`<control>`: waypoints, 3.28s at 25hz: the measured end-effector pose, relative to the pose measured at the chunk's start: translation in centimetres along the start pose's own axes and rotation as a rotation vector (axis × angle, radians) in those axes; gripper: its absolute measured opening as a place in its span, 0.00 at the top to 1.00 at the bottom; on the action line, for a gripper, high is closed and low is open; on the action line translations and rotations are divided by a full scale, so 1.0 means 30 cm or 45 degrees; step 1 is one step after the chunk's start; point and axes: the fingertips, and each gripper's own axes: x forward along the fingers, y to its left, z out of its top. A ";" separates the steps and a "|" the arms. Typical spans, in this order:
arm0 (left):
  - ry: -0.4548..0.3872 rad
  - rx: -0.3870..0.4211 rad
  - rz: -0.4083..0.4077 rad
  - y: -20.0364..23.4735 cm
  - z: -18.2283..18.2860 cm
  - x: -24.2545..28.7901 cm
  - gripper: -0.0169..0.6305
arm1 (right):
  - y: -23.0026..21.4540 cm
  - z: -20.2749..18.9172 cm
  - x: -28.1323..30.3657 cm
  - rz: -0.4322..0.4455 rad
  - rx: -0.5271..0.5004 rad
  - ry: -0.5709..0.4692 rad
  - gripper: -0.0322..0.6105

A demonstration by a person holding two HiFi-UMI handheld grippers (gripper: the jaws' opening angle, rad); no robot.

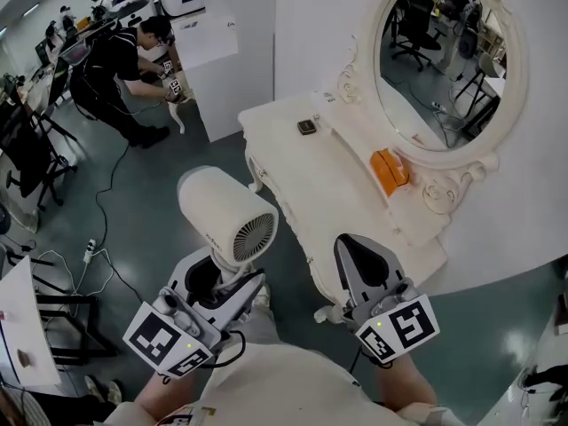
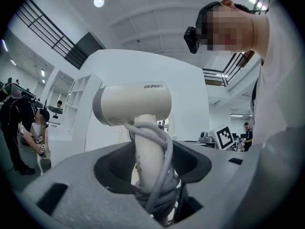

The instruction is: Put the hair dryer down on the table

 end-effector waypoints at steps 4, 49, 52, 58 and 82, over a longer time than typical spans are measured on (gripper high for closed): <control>0.008 -0.004 -0.022 0.178 0.021 0.082 0.62 | -0.061 0.017 0.176 -0.027 0.008 0.004 0.92; 0.043 -0.044 -0.073 0.572 0.074 0.397 0.62 | -0.318 0.103 0.560 -0.095 0.110 -0.007 0.92; 0.048 -0.064 -0.075 0.552 0.063 0.408 0.62 | -0.336 0.097 0.552 -0.091 0.114 -0.002 0.92; 0.085 -0.061 -0.058 0.548 0.043 0.408 0.62 | -0.336 0.067 0.551 -0.072 0.144 0.021 0.92; 0.327 -0.039 -0.118 0.700 -0.106 0.861 0.62 | -0.643 0.005 0.801 -0.141 -0.001 0.098 0.92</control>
